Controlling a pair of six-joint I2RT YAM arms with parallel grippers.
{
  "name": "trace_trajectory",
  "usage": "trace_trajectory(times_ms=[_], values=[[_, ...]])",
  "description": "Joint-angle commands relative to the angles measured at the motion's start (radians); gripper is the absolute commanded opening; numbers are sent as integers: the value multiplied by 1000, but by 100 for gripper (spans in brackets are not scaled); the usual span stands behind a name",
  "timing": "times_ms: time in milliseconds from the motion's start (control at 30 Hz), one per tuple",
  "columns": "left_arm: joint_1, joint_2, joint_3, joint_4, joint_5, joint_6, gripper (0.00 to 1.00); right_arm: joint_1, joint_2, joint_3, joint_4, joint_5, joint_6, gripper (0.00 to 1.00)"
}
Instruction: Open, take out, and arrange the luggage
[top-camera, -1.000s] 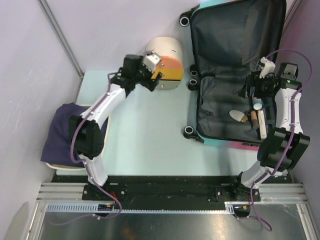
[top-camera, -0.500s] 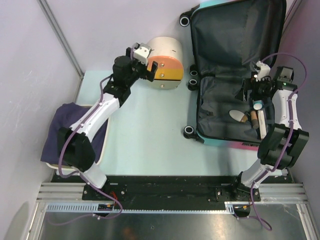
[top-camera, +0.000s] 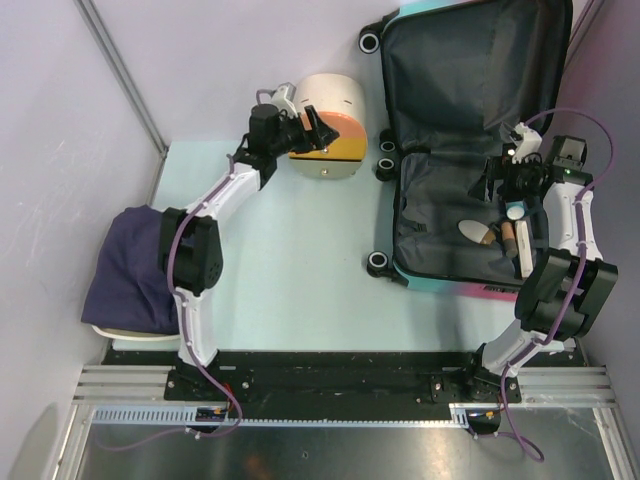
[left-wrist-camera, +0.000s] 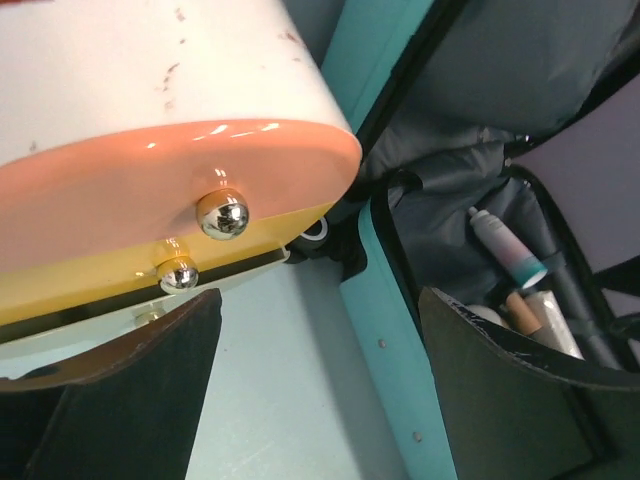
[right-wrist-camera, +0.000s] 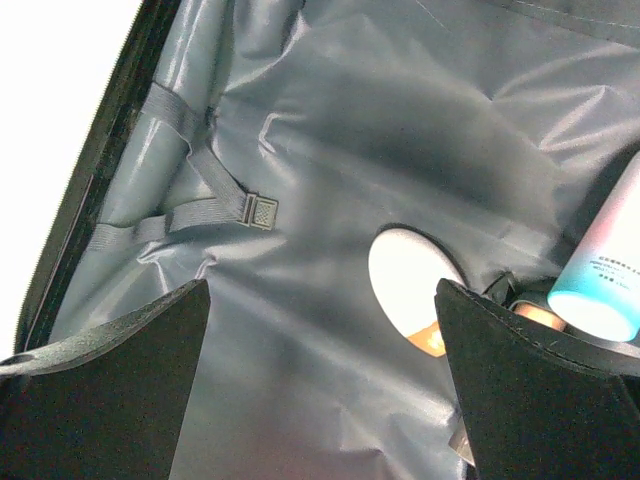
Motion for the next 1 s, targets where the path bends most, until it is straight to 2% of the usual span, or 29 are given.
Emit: trace_trajectory(times_ms=[0, 300, 533, 967], values=[[8, 44, 87, 27, 23, -194, 84, -4, -38, 1, 28, 16, 20, 100], [27, 109, 99, 27, 3, -334, 73, -1, 25, 67, 8, 50, 35, 100], [42, 175, 191, 23, -27, -469, 66, -1, 57, 140, -34, 87, 40, 100], [65, 275, 289, 13, -7, -572, 47, 33, 89, 201, -86, 130, 47, 100]])
